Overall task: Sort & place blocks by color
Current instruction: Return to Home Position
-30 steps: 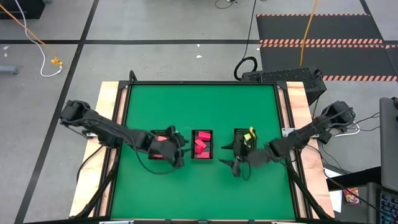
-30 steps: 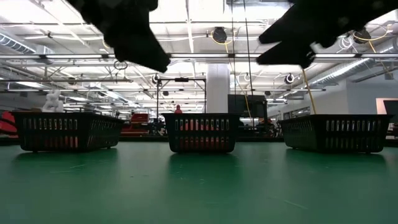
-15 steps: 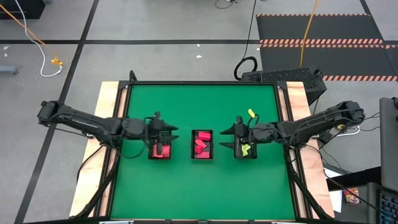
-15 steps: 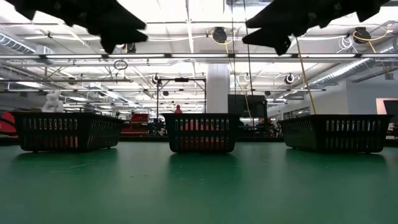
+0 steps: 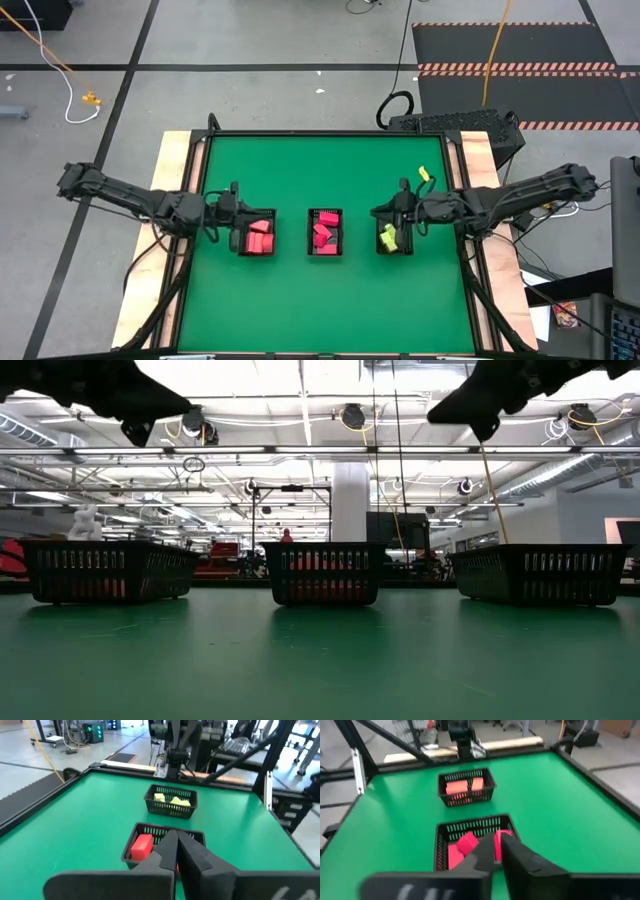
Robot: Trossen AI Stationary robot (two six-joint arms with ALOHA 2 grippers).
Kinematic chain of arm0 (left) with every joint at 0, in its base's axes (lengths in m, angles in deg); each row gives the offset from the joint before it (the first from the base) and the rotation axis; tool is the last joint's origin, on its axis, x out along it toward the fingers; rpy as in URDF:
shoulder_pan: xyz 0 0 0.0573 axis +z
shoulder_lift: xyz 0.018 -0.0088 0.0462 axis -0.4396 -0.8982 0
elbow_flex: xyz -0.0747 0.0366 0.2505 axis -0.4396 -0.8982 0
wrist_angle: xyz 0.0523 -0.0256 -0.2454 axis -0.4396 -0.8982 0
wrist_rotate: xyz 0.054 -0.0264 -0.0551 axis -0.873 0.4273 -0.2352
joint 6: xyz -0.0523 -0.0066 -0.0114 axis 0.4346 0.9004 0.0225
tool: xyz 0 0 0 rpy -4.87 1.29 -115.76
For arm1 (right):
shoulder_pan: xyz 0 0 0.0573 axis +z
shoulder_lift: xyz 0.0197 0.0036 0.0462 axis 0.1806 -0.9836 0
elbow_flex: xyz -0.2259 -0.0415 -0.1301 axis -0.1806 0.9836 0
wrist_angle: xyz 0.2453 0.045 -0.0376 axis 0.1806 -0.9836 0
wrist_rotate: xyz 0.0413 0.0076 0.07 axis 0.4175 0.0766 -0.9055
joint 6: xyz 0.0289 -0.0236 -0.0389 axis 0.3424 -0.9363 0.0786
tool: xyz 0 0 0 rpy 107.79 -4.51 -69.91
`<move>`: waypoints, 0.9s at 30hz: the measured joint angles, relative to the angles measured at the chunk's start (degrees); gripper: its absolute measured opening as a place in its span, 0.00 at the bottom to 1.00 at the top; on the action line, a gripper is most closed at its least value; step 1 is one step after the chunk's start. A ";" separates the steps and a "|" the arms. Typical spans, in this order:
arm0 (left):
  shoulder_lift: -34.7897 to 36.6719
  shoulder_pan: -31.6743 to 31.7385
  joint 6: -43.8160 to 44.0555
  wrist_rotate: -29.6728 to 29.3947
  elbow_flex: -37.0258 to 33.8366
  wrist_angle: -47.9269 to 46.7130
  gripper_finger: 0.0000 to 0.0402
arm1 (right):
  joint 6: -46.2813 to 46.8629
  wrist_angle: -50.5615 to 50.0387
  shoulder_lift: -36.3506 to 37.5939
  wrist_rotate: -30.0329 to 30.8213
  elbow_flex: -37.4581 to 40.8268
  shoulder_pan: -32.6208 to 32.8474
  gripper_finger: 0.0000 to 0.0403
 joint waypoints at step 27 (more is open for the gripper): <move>18.51 -2.47 -2.70 0.33 -7.17 -7.99 0.00 | -3.94 18.15 26.56 -1.77 25.73 -0.13 0.00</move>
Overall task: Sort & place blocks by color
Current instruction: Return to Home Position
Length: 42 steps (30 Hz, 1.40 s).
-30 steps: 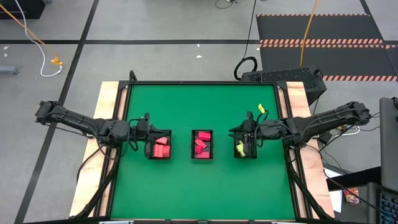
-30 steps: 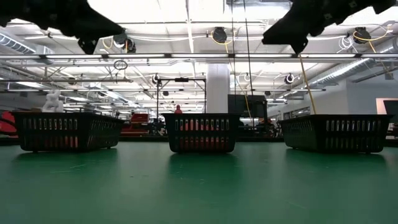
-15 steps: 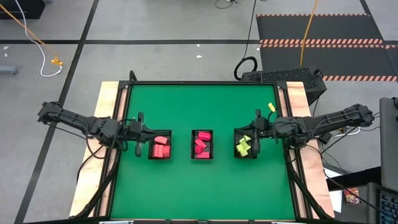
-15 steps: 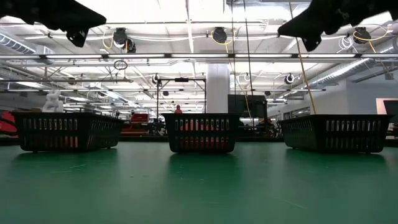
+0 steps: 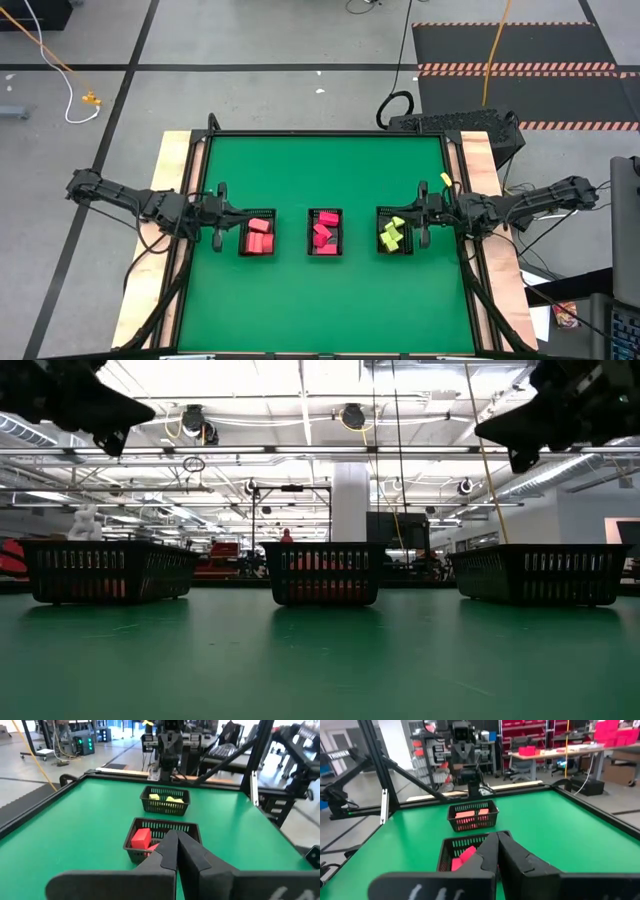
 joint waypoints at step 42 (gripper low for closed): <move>19.91 10.65 -5.20 19.45 -14.41 10.77 0.01 | -0.90 -8.56 14.90 -15.01 8.13 -9.69 0.00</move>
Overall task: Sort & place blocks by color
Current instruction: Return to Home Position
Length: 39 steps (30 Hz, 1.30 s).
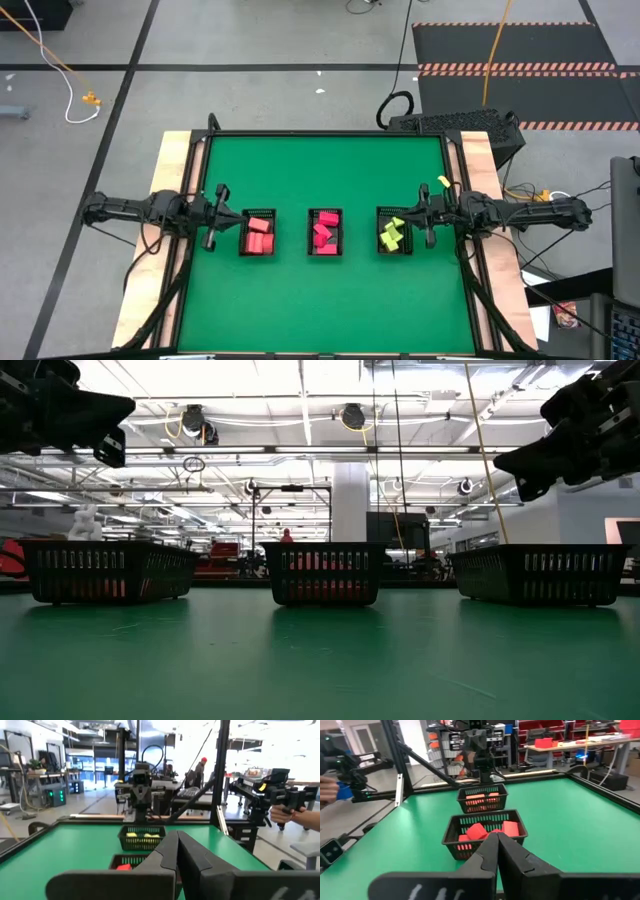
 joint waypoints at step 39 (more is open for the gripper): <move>-0.17 6.79 -1.85 -1.71 0.00 -6.36 0.07 | -0.18 -3.07 -0.04 -5.14 2.27 -1.52 0.00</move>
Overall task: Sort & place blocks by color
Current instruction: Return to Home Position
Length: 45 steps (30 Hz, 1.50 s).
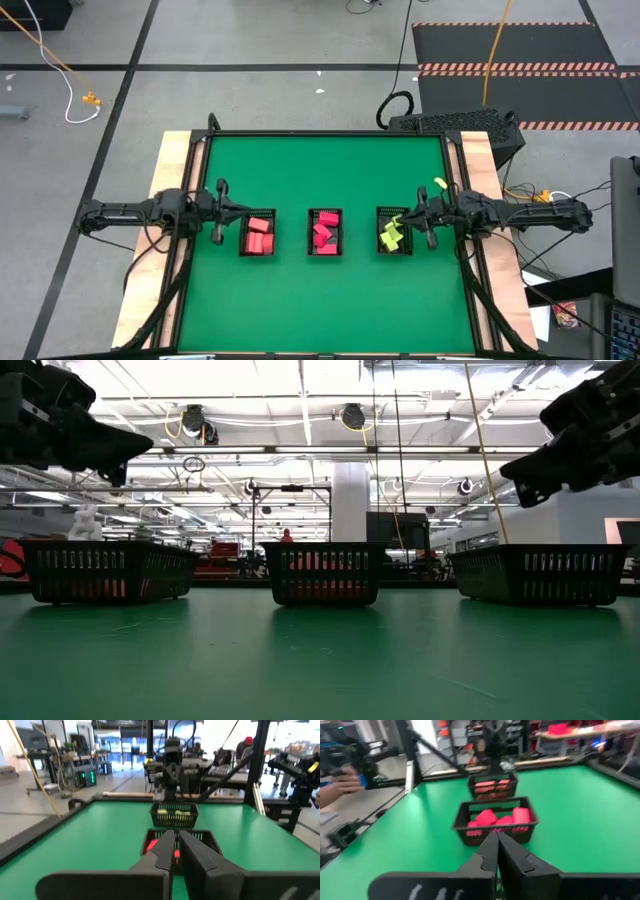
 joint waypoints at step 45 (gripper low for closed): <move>-0.33 0.00 0.19 -0.17 0.11 -1.37 0.08 | 2.22 -0.46 -2.34 -2.23 0.02 0.90 0.00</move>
